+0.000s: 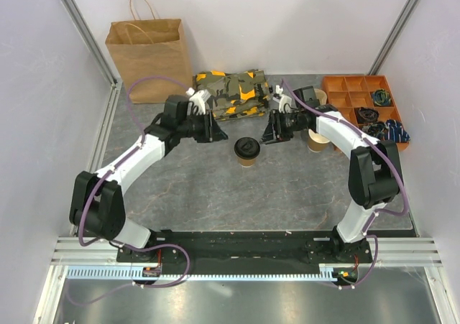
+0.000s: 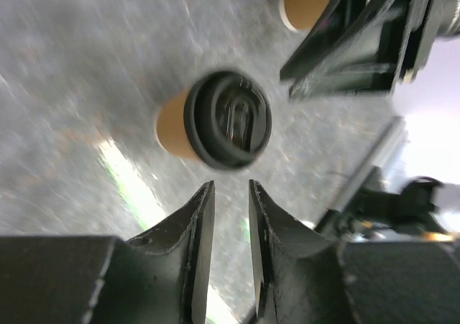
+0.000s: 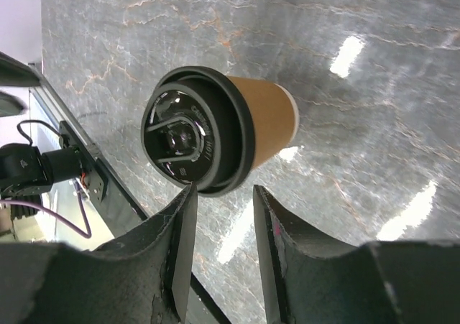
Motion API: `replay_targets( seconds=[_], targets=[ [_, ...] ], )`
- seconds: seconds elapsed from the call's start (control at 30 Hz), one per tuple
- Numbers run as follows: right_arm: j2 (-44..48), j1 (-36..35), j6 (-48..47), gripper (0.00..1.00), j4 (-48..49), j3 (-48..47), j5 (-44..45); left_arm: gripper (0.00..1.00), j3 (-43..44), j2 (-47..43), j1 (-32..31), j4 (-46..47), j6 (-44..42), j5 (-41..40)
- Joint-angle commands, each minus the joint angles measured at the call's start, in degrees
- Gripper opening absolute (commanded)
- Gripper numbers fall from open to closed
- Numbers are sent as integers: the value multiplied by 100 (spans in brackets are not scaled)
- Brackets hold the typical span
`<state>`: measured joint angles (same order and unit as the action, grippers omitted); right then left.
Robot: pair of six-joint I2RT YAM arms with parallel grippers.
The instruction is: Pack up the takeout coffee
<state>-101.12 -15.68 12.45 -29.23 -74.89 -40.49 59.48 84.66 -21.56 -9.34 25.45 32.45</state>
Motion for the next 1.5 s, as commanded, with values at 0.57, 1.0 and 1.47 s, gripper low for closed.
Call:
replay_targets(
  seconds=[0.57,1.0,1.47],
  targets=[
    [-347,-585,-392,40,-171,-755,727,24,1619,797,-981,-2309,-1710,-1689],
    [57,-761,-357,37,-56,-913,797,21,1812,894,-1105,-2291,-1535,-1531],
    [58,-901,-146,22,84,-773,428,18,1909,1061,-1105,-2300,-1534,-1645]
  ],
)
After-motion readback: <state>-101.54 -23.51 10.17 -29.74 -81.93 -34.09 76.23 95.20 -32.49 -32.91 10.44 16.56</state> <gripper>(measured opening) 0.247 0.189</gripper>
